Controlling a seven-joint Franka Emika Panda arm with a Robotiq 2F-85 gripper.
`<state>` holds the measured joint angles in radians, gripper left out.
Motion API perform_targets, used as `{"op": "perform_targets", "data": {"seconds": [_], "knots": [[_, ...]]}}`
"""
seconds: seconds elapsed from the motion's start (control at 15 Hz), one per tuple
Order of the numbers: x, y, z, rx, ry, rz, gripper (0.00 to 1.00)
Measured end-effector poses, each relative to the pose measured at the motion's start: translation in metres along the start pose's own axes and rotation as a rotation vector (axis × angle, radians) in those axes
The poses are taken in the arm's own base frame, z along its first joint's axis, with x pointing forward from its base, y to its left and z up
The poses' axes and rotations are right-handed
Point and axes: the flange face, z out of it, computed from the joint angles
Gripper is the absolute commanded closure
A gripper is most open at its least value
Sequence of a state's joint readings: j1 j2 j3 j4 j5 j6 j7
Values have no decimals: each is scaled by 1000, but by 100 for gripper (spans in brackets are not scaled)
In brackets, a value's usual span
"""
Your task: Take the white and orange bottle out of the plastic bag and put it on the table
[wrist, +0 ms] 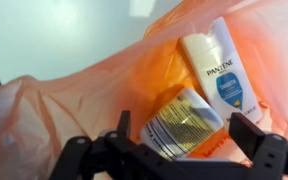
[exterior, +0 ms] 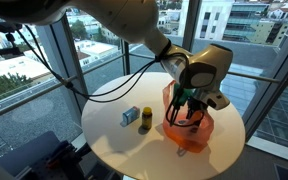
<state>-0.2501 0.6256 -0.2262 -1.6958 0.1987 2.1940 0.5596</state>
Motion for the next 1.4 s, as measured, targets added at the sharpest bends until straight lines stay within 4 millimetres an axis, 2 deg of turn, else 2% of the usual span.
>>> {"op": "perform_targets", "data": {"seconds": [0.53,1.4], "knots": [[4,-2,-6,14,44,133,0],[7,1,-2,39,96,206,0]]}}
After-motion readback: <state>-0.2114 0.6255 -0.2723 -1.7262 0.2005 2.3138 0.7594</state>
